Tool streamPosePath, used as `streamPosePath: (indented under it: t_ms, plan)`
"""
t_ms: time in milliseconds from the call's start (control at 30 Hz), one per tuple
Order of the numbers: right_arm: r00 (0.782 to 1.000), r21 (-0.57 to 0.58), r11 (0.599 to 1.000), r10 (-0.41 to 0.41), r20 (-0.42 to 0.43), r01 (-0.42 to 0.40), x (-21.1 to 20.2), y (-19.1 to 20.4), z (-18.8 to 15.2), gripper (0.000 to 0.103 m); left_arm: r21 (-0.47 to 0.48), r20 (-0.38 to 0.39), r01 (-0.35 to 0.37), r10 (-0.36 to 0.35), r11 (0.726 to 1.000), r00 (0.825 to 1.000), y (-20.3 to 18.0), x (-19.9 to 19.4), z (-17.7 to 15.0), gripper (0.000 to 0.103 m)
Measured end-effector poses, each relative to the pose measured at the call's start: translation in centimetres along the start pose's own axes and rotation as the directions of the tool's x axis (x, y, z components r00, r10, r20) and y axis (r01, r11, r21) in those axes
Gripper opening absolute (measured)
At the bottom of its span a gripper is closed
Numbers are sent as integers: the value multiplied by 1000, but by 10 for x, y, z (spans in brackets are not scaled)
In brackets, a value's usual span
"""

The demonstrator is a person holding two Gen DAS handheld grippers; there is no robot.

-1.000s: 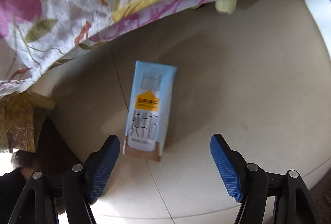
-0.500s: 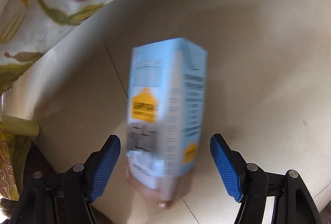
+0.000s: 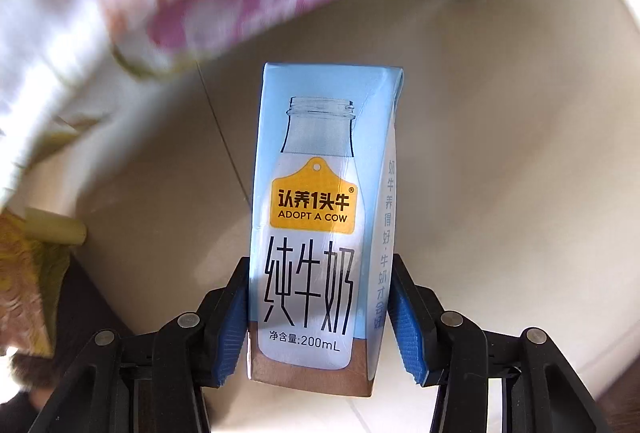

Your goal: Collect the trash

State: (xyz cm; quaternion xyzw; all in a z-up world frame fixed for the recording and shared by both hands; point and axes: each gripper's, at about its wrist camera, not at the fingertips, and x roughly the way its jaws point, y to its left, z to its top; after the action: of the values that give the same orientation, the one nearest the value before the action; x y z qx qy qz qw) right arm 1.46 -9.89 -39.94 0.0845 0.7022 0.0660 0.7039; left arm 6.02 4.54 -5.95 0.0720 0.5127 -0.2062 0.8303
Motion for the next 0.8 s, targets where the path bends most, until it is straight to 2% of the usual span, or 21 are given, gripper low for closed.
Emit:
streamPosePath:
  t_ms: [300,400,633,800]
  plan:
    - [996,-60,995,-80,31,81,-113,-42,8,54,-1,22,18,-18,1000,1000,-21,-1,9,32]
    - [995,-72,994,-82,53,86,-148,-54,6,54,-7,31,27,-27,1000,999,-30,-1,14,32]
    - [986,-51,998,-34,162,42,-213,-65,-1,54,7,48,46,-46,999,998,-56,3,30,32]
    - [959,-14,1000,-12,283,16,-281,-98,22,54,15,47,44,-45,999,998,-72,13,42,32]
